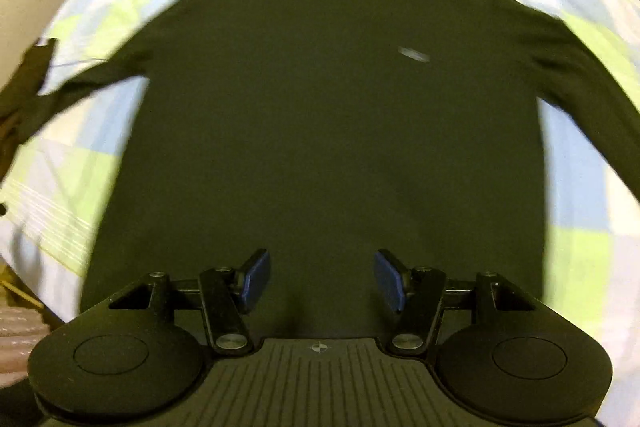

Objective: Fold clothes

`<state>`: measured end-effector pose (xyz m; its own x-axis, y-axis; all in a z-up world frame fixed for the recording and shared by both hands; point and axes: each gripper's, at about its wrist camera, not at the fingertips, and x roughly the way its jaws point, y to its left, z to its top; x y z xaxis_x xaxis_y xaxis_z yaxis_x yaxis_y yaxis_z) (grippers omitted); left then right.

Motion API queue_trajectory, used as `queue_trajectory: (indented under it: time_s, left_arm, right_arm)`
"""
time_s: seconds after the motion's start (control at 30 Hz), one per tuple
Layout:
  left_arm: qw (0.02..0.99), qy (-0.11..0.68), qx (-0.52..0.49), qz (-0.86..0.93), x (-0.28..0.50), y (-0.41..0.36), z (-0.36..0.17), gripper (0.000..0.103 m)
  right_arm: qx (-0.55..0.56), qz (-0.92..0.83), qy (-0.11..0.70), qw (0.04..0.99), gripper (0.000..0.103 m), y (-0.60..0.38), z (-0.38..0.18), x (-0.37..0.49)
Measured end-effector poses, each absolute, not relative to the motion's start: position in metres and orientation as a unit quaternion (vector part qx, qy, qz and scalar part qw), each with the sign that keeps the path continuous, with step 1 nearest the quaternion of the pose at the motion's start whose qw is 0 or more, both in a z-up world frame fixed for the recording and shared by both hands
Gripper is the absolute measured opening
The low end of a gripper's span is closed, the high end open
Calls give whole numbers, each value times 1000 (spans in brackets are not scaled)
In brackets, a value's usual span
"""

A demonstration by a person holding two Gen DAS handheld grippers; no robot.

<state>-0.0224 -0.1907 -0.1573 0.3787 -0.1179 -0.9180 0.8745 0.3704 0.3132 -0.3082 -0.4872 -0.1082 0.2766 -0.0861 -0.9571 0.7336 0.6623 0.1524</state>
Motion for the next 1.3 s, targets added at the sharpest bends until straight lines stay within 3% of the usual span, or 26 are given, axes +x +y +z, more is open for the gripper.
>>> queue_trajectory:
  time_s: [0.17,0.23,0.37,0.4,0.5,0.77,0.97,1.07,1.1,1.23,1.3]
  left_arm:
    - [643,342,555,-402,39,-183,-206,58]
    - [616,321,582,-424,62,-181,-229,47]
    - [585,274,606,-465,88,-175,-250,51]
    - [579,264,607,-475,93,-173,-251,47]
    - [564,258,615,-487,101,-165,-247,4]
    - [555,225,589,-542,76,-111,-188,2]
    - [459,303,596,-585,39,-94,-213,5]
    - [454,359,563,-589,45,-95,-214,20]
    - [463,375,544,-591,51,-95,-211,31]
    - [531,420,454,-580,91,-100,-193,34]
    - [539,423,458,-567,100,-109,-201,35]
  right_arm:
    - [305,-283,524,744,61,-449,-117,-229]
    - [305,-285,520,745,61,-433,-120,-198]
    - [302,-283,541,732,61,-410,-136,-154]
    - [300,-280,546,730,61,-403,-138,-145]
    - [292,-264,554,733,61,-387,-138,-112]
    - [274,-248,551,748,61,-371,-132,-63]
    - [306,-262,553,729,61,-370,-135,-62]
    - [315,-265,558,720,61,-370,-134,-68]
    - [314,-266,559,720,61,-370,-133,-70]
    - [318,-277,555,717,61,-373,-131,-79]
    - [320,-281,555,715,61,-374,-131,-83]
